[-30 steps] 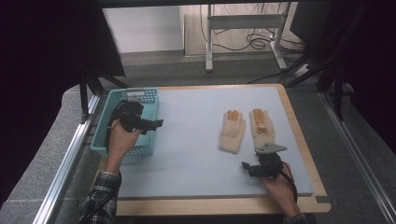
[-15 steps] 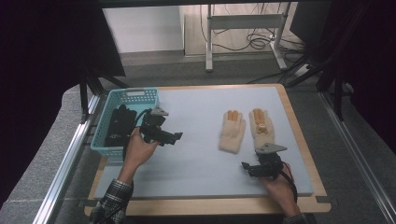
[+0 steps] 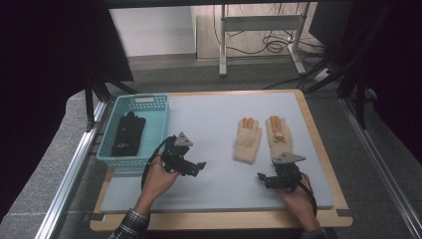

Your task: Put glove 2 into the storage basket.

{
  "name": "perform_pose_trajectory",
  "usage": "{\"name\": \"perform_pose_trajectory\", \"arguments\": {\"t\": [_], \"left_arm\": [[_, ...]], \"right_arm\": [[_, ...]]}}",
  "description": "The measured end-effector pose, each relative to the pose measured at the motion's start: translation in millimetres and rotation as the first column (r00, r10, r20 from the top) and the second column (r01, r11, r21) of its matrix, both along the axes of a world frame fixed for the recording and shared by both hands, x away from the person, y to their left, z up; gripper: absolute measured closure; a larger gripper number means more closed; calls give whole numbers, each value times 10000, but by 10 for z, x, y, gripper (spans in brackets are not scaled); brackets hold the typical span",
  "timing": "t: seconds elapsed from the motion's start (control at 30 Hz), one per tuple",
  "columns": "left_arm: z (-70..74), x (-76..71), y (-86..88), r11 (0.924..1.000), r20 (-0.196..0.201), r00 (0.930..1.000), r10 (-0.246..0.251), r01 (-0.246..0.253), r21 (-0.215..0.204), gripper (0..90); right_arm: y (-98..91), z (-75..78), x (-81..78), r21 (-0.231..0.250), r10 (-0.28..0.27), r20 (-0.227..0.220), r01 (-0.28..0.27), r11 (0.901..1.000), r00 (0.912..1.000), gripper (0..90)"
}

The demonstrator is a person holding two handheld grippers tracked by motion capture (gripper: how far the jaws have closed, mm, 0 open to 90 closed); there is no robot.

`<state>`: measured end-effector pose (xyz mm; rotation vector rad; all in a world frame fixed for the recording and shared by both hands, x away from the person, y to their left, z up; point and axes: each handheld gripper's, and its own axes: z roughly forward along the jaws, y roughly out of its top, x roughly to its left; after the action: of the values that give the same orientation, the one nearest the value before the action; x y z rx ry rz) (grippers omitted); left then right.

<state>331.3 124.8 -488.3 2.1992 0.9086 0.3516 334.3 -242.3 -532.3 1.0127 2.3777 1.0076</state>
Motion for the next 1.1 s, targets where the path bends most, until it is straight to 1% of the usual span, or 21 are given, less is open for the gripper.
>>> {"name": "perform_pose_trajectory", "arguments": {"t": [0.03,0.13,0.33,0.47,0.53,0.57,0.63,0.67,0.73,0.97,1.1], "left_arm": [[0,0,0,10000,0,10000,0,0,0,2],[-82,-50,-3,10000,-5,10000,31,-31,71,2],[-298,-180,13,9996,-101,9996,276,-275,115,2],[-466,-240,41,9976,-240,9975,661,-656,234,2],[-538,-260,50,9957,-252,9963,825,-813,439,2],[-577,-276,59,9948,-265,9951,950,-939,406,2],[-599,-288,80,9940,-368,9934,1089,-1086,114,3],[-604,-293,89,9934,-341,9928,1148,-1148,14,2],[-605,-291,85,9936,-305,9932,1125,-1123,79,3],[-614,-290,89,9934,-318,9929,1151,-1151,5,1],[-614,-291,91,9934,-309,9929,1150,-1151,10,1]], "right_arm": [[0,0,0,0,0,0,0,10000,10000,213],[0,0,0,1,-3,-3,3,10000,10000,214],[3,-1,-1,-23,-53,30,53,10000,10000,202],[3,-1,0,-27,-77,23,77,10000,10000,198],[2,-1,1,-22,-77,13,77,10000,10000,198],[2,-1,2,-18,-79,10,79,10000,10000,198],[1,-1,3,-14,-77,2,77,10000,10000,198],[1,-1,3,-11,-78,-4,78,10000,10000,198],[1,-1,4,5,-87,-21,87,10000,10000,198],[0,2,3,6,-87,-37,87,10000,10000,205],[5,9,-14,28,-104,69,104,9999,9999,247]]}}
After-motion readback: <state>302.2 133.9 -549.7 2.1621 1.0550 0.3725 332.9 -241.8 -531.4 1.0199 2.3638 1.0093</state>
